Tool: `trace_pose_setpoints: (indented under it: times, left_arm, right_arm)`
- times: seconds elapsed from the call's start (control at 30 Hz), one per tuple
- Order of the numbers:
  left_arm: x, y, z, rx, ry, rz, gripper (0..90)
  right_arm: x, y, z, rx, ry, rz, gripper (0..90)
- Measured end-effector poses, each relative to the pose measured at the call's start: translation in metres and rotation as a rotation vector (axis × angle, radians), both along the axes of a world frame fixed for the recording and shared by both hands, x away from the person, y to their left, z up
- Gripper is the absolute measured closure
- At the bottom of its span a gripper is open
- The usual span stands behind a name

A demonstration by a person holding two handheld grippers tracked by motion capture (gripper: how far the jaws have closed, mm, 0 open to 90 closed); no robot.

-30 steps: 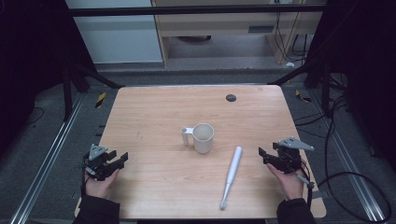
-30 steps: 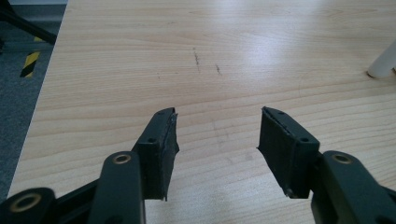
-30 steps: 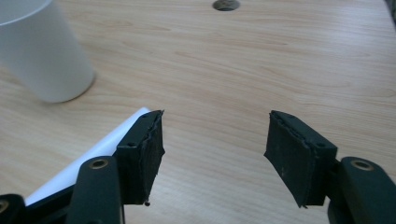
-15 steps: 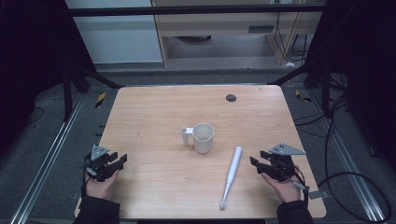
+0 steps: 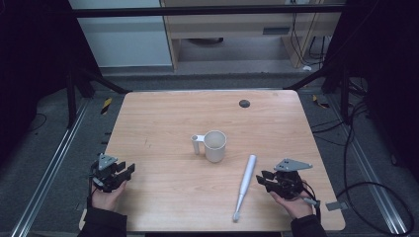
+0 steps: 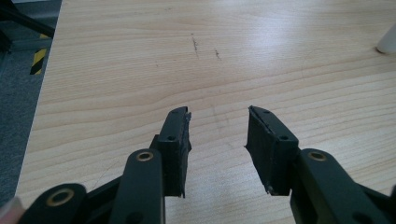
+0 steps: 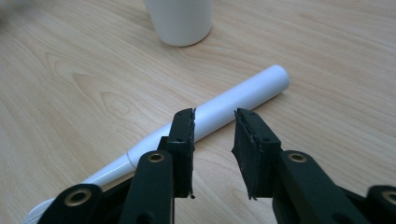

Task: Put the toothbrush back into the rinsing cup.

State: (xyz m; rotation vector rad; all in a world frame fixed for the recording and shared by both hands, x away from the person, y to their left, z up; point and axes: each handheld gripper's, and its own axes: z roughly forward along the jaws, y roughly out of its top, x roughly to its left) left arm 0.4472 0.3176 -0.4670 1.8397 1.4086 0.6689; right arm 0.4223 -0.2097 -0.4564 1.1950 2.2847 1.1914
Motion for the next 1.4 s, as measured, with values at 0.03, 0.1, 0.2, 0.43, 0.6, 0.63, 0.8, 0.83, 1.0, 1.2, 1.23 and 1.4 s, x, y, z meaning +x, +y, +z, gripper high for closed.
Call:
trace_pose_setpoints:
  times: [0.03, 0.1, 0.2, 0.43, 0.6, 0.63, 0.8, 0.83, 1.0, 1.2, 1.23, 1.4]
  left_arm:
    - [0.0, 0.0, 0.0, 0.002, -0.002, -0.001, 58.7]
    - [0.0, 0.0, 0.0, 0.005, -0.002, -0.002, 58.6]
    - [0.0, 0.0, 0.0, 0.005, 0.0, -0.005, 58.6]
    - [0.0, -0.002, -0.001, 0.012, 0.001, -0.019, 58.6]
    - [0.0, -0.002, -0.001, 0.017, 0.004, -0.021, 58.8]
    - [0.0, -0.003, -0.001, 0.017, 0.004, -0.021, 59.1]
    - [0.0, -0.003, -0.001, 0.023, 0.005, -0.022, 59.3]
    - [0.0, -0.003, -0.001, 0.023, 0.004, -0.021, 59.3]
    - [0.0, -0.003, -0.001, 0.024, 0.006, -0.022, 59.3]
    - [0.0, -0.004, -0.001, 0.027, 0.006, -0.022, 59.2]
    - [0.001, -0.004, -0.001, 0.028, 0.007, -0.022, 59.2]
    - [0.001, -0.004, -0.001, 0.027, 0.006, -0.021, 59.2]
  right_arm:
    - [-0.001, 0.002, -0.001, 0.003, 0.01, 0.009, 70.6]
    - [-0.002, 0.005, -0.001, -0.002, 0.022, 0.021, 72.4]
    - [-0.004, 0.012, -0.005, -0.021, 0.027, 0.046, 75.6]
    - [-0.007, 0.021, -0.012, -0.052, 0.058, 0.094, 83.4]
    - [-0.009, 0.026, -0.015, -0.044, 0.073, 0.13, 89.7]
    - [-0.01, 0.027, -0.016, -0.048, 0.077, 0.139, 89.9]
    - [-0.011, 0.037, -0.021, -0.056, 0.097, 0.172, 90.0]
    - [-0.011, 0.038, -0.021, -0.055, 0.102, 0.178, 90.0]
    - [-0.011, 0.042, -0.025, -0.063, 0.112, 0.192, 90.0]
    - [-0.011, 0.046, -0.026, -0.068, 0.118, 0.205, 90.0]
    - [-0.01, 0.047, -0.026, -0.069, 0.118, 0.206, 90.0]
    - [-0.01, 0.053, -0.028, -0.075, 0.121, 0.218, 90.0]
